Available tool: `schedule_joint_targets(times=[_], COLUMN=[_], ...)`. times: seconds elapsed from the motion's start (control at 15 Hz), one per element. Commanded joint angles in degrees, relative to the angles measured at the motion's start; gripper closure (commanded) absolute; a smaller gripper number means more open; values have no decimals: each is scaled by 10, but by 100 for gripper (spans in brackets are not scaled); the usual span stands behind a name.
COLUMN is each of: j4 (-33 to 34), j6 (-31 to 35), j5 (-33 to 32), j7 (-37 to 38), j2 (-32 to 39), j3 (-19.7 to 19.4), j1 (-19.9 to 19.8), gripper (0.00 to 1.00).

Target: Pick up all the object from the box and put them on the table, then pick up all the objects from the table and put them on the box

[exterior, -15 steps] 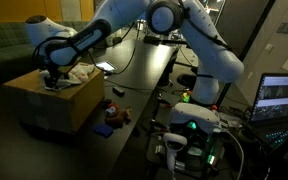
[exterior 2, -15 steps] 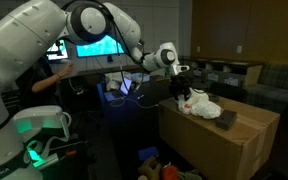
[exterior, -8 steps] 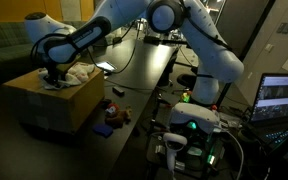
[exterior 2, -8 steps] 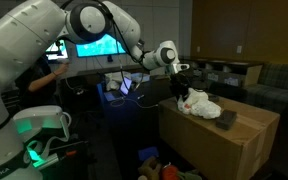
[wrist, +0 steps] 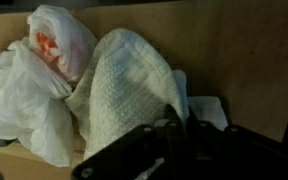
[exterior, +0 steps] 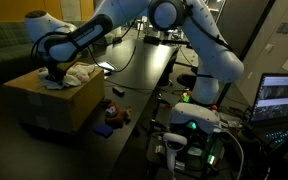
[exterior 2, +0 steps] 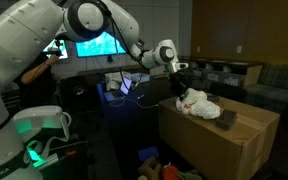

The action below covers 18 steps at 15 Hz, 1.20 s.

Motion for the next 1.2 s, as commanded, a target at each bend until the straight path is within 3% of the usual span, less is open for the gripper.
schedule_joint_targets(times=[0.0, 0.53, 0.93, 1.13], j4=[-80, -227, -348, -429], j6=[10, 15, 4, 1], j5=[-3, -12, -39, -37], j7=[7, 29, 136, 199], j2=[-87, -289, -423, -497], j3=[0, 30, 40, 48], j1=[12, 15, -5, -34], gripper=[89, 89, 89, 88])
